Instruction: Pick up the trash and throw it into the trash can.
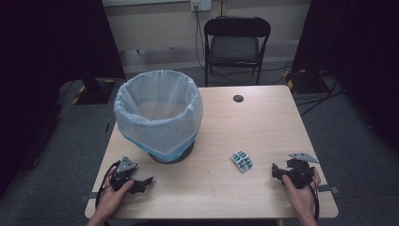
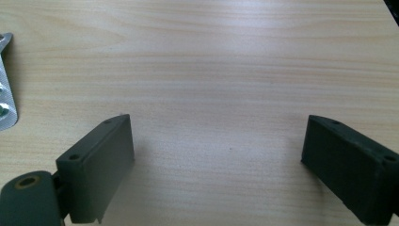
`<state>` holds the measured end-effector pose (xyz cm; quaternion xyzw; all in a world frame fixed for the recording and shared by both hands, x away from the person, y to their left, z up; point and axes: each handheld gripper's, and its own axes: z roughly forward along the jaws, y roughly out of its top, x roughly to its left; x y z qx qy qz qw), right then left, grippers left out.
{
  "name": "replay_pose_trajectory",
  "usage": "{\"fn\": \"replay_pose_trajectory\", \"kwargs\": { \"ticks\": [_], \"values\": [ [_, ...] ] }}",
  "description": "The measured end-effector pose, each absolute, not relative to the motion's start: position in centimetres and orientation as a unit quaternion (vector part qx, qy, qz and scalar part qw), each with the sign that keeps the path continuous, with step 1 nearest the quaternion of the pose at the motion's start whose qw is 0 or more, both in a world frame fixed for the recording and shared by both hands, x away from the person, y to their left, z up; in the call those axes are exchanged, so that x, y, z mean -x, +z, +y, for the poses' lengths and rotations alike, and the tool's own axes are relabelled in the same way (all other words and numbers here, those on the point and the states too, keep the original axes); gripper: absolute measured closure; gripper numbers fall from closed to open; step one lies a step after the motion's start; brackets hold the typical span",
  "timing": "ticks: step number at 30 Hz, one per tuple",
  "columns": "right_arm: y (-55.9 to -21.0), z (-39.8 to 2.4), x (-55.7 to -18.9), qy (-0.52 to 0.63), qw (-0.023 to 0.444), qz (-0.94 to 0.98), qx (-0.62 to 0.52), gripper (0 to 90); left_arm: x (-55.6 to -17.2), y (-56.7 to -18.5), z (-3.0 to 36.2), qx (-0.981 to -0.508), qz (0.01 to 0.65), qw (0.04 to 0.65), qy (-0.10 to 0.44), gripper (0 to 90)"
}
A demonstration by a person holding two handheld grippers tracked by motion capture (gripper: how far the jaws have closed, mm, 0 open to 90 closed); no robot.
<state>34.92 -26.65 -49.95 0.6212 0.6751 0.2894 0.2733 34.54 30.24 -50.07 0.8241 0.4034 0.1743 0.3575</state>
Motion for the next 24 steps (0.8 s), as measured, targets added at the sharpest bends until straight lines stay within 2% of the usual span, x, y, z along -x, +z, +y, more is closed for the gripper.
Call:
{"fn": "replay_pose_trajectory", "kwargs": {
  "ticks": [6, 9, 15, 20, 24],
  "values": [
    [-49.8, -26.8, -35.1, 0.286, 0.269, 0.681, -0.618, 9.5, -34.5, -50.1, 30.2, -0.824, 0.403, 0.358, 0.174, 8.6],
    [-49.4, -26.9, -35.2, 0.286, 0.256, 0.688, -0.616, 18.3, -34.5, -50.1, 30.2, -0.824, 0.404, 0.358, 0.174, 8.6],
    [-48.6, -26.6, -35.3, 0.315, 0.24, 0.7, -0.595, 22.9, -34.5, -50.1, 30.3, -0.824, 0.403, 0.358, 0.174, 8.6],
    [-47.2, -23.9, -36.0, 0.334, 0.214, 0.735, -0.55, 24.9, -34.5, -50.1, 30.2, -0.823, 0.406, 0.356, 0.174, 8.6],
    [-46.5, -22.1, -36.4, 0.347, 0.21, 0.752, -0.519, 26.2, -34.5, -50.1, 30.2, -0.823, 0.406, 0.357, 0.174, 8.6]
  ]
}}
